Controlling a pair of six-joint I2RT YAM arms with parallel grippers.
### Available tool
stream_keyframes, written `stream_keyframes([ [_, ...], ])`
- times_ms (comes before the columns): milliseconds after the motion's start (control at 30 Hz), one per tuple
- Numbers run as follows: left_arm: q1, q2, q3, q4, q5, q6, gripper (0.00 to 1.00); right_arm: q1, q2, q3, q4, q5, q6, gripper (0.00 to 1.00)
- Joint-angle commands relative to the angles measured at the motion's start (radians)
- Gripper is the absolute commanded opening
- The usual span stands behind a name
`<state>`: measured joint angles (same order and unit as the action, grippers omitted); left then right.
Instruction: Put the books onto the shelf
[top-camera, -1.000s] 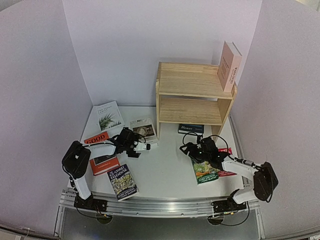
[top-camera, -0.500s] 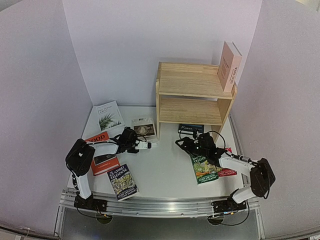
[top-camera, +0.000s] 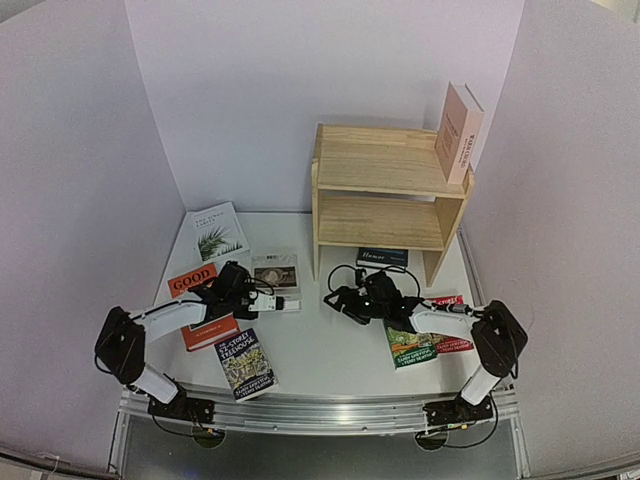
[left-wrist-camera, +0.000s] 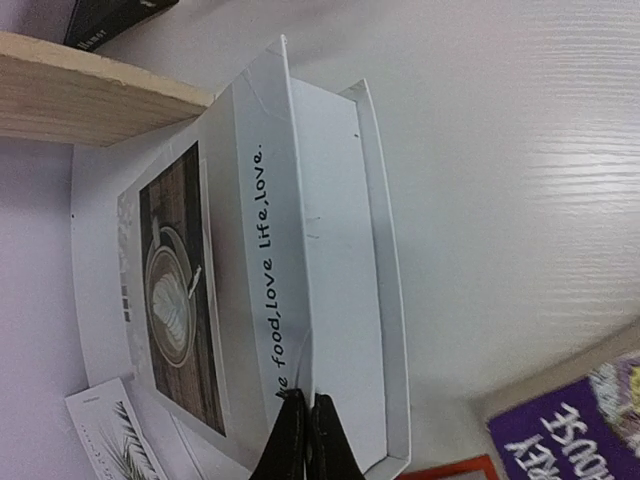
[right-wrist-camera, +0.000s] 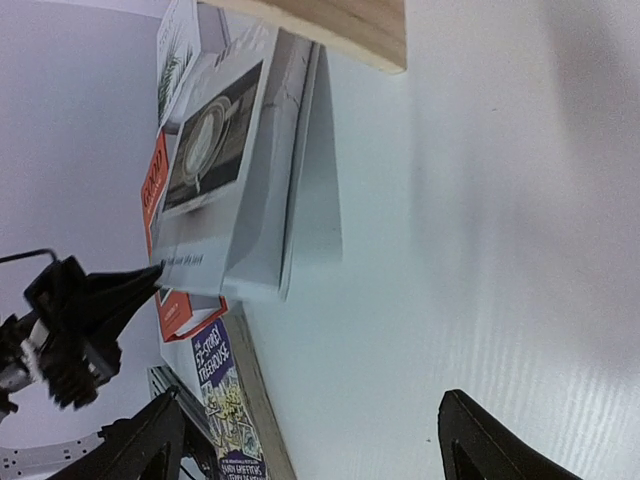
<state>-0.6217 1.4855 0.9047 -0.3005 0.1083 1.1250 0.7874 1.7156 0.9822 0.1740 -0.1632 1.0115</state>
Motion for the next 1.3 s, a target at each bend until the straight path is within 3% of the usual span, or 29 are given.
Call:
stream_keyframes([
  [0, -0.052, -0.212, -0.113, -0.16, 0.097, -0.009, 0.0, 0.053, 0.12, 0.155, 0.019, -0.033, 0.001, 0.86],
  [200, -0.121, -0.334, -0.22, -0.119, 0.136, -0.01, 0.0, 0.074, 0.336, 0.313, 0.036, -0.12, 0.14, 0.88],
  [433, -0.124, -0.328, -0.195, -0.124, 0.134, -0.036, 0.0, 0.095, 0.352, 0.246, 0.059, -0.127, 0.268, 0.97],
  [600, -0.124, -0.332, -0.216, -0.095, 0.158, 0.014, 0.0, 0.108, 0.461, 0.27, 0.257, -0.223, 0.369, 0.97],
  [733, -0.124, -0.317, -0.211, -0.064, 0.184, 0.03, 0.0, 0.114, 0.509, 0.272, 0.316, -0.217, 0.404, 0.97],
  [867, -0.124, -0.318, -0.201, -0.068, 0.205, 0.019, 0.0, 0.11, 0.543, 0.308, 0.376, -0.228, 0.391, 0.87],
  [967, -0.124, -0.349, -0.191, -0.133, 0.241, 0.019, 0.0, 0.109, 0.545, 0.331, 0.455, -0.284, 0.369, 0.68],
  [1000, -0.122, -0.363, -0.182, -0.17, 0.257, 0.019, 0.01, 0.11, 0.535, 0.329, 0.483, -0.303, 0.355, 0.58],
  [1033, -0.122, -0.383, -0.171, -0.213, 0.281, 0.023, 0.08, 0.11, 0.519, 0.327, 0.494, -0.317, 0.331, 0.48],
  [1167, -0.123, -0.482, -0.143, -0.322, 0.343, -0.049, 0.75, 0.11, 0.448, 0.3, 0.496, -0.363, 0.23, 0.23],
  [1200, -0.122, -0.502, -0.131, -0.33, 0.336, -0.103, 0.86, 0.111, 0.429, 0.295, 0.496, -0.38, 0.21, 0.2],
  [1267, -0.121, -0.539, -0.082, -0.336, 0.29, -0.242, 0.96, 0.112, 0.386, 0.288, 0.49, -0.41, 0.161, 0.15],
])
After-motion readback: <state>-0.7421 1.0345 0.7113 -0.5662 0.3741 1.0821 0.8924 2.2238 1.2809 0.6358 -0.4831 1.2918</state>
